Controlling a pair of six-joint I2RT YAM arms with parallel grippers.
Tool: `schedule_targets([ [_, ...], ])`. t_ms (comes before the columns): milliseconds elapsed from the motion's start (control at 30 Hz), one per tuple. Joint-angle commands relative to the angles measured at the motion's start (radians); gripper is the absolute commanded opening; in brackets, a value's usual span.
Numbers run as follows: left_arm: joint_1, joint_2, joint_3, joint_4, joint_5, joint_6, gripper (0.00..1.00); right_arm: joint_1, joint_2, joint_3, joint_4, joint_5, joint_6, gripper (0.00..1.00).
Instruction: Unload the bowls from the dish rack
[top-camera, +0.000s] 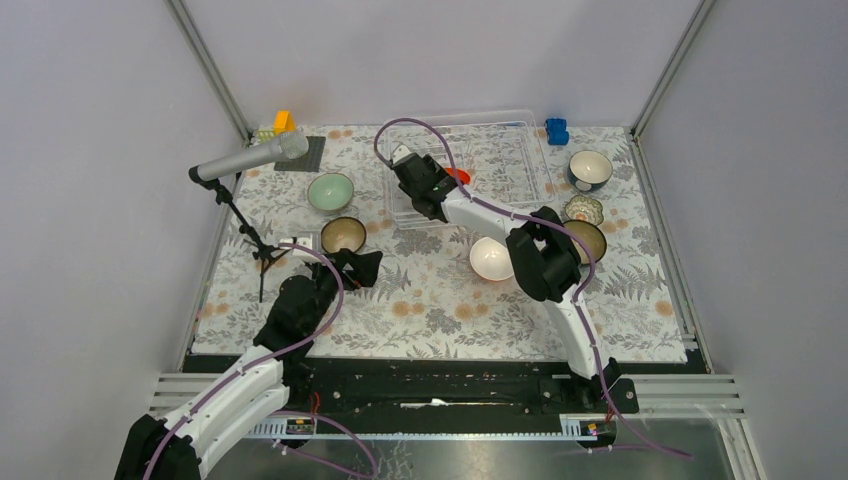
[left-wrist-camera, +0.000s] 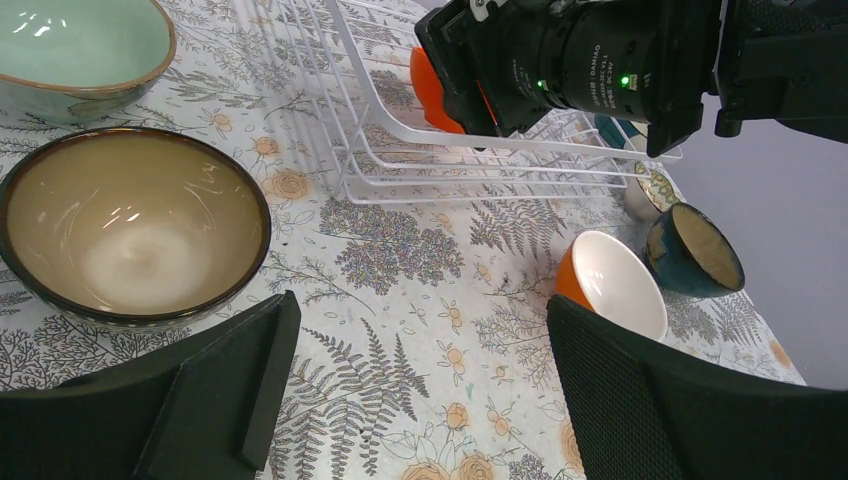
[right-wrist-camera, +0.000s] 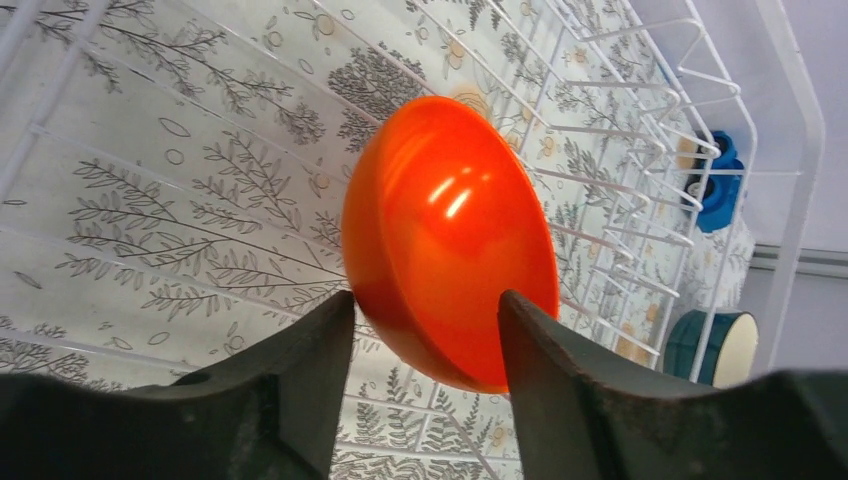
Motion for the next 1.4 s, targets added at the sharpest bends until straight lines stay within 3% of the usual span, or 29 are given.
schedule_targets([
  [0, -0.002, -0.009, 0.011, 0.041, -0.008, 0.006, 0.99, 0.006, -0.048, -0.025, -0.042, -0.038, 0.013, 0.57],
  [233, -0.002, -0.011, 0.011, 0.037, -0.011, 0.008, 0.99, 0.007, -0.055, -0.028, -0.04, -0.068, 0.02, 0.37],
  [900, -0.002, 0.002, 0.012, 0.043, -0.003, 0.012, 0.99, 0.008, -0.29, -0.062, 0.032, -0.056, 0.043, 0.08],
  [1133, -0.002, 0.01, 0.014, 0.05, 0.007, 0.014, 0.99, 0.008, -0.409, -0.092, -0.105, -0.009, 0.232, 0.0],
  [1367, -0.002, 0.007, 0.013, 0.053, 0.018, 0.014, 0.99, 0.008, -0.635, -0.315, -0.128, -0.088, 0.416, 0.0],
])
